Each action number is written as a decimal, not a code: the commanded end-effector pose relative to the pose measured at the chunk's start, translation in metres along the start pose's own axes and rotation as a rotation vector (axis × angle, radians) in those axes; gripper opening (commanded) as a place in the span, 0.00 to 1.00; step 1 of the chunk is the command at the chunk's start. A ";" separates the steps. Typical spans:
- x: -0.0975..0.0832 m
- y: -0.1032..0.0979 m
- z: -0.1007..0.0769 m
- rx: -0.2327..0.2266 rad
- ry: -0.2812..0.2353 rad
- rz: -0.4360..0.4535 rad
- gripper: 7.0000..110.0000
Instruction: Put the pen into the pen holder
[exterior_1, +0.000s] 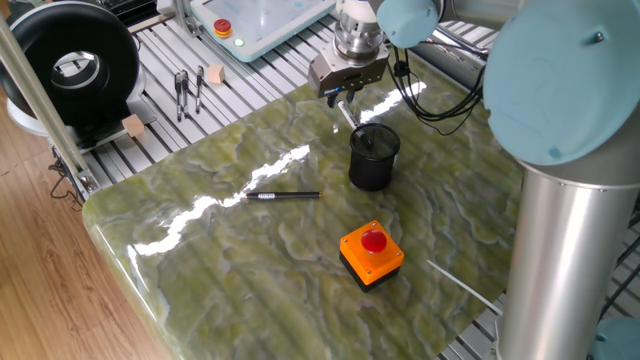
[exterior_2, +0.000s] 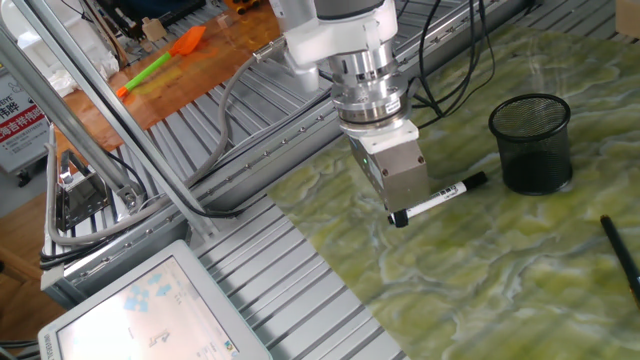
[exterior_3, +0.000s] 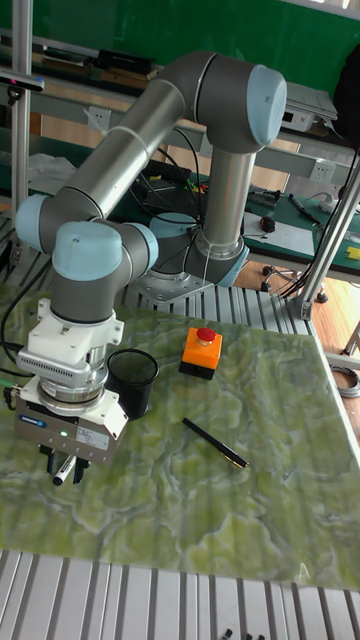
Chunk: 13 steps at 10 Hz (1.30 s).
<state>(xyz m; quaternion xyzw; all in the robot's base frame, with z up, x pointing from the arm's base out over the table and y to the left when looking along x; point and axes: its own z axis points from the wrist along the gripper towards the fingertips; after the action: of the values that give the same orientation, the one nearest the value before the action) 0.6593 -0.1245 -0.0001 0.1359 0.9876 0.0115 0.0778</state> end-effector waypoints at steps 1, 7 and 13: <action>0.004 0.002 0.002 -0.012 0.017 0.011 0.15; 0.001 0.003 0.006 -0.005 0.013 0.020 0.15; -0.003 -0.001 0.006 0.015 0.004 0.013 0.15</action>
<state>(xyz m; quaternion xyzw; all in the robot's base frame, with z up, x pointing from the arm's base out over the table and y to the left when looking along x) 0.6604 -0.1250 -0.0066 0.1405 0.9875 0.0038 0.0715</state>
